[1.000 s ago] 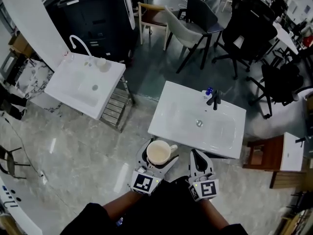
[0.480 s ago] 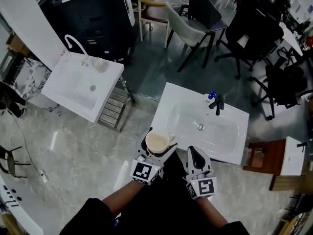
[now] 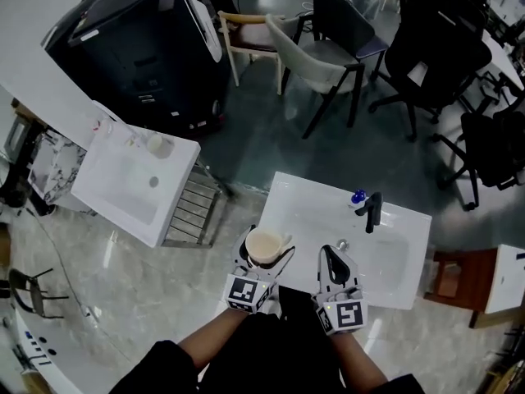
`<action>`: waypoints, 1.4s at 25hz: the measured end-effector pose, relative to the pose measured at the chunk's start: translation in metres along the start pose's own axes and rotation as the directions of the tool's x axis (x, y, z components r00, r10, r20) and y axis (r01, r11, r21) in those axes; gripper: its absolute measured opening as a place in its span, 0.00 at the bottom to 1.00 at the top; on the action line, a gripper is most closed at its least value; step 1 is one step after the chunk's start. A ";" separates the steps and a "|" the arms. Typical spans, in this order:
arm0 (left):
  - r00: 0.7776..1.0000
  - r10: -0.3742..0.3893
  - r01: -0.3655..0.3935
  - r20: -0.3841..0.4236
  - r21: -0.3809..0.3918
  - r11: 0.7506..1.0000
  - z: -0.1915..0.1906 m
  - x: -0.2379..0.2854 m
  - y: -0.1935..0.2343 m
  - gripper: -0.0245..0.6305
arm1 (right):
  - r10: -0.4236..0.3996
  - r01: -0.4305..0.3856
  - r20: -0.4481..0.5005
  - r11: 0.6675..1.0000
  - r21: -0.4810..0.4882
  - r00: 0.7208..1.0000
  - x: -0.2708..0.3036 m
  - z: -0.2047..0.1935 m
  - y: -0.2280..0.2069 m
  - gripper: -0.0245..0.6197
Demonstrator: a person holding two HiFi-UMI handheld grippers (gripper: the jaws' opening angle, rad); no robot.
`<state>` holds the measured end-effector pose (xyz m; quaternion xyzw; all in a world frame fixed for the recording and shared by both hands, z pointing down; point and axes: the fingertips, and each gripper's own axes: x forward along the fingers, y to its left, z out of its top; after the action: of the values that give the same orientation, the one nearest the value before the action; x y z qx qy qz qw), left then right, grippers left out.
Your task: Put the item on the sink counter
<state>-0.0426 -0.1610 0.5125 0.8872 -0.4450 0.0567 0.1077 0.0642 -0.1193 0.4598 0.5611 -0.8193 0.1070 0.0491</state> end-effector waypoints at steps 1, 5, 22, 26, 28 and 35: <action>1.000 -0.001 0.001 0.012 0.010 1.000 -0.001 0.013 0.004 0.74 | -0.003 0.003 -0.003 1.000 0.005 1.000 0.011 -0.001 -0.010 0.09; 0.999 0.004 -0.004 0.036 -0.006 1.000 -0.018 0.055 0.015 0.74 | 0.007 -0.007 -0.064 1.000 0.006 0.998 0.045 -0.017 -0.031 0.09; 0.992 0.051 -0.042 -0.116 0.083 0.996 -0.101 0.196 0.082 0.74 | -0.011 0.007 -0.134 1.000 -0.030 0.991 0.160 -0.052 -0.089 0.09; 0.990 0.059 -0.046 -0.128 0.096 0.994 -0.115 0.212 0.090 0.74 | -0.017 0.021 -0.173 1.000 0.018 0.985 0.164 -0.065 -0.097 0.09; 0.989 0.061 -0.046 -0.133 0.112 0.993 -0.119 0.220 0.089 0.74 | -0.015 0.019 -0.197 1.000 0.020 0.980 0.157 -0.081 -0.101 0.09; 0.979 0.036 -0.001 -0.202 0.169 0.986 -0.140 0.236 0.086 0.74 | 0.013 -0.006 -0.220 0.999 0.034 0.976 0.158 -0.090 -0.094 0.09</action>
<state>0.0289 -0.3601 0.7069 0.8784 -0.4334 0.1860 0.0770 0.0899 -0.2747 0.5906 0.5426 -0.8097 0.1821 0.1296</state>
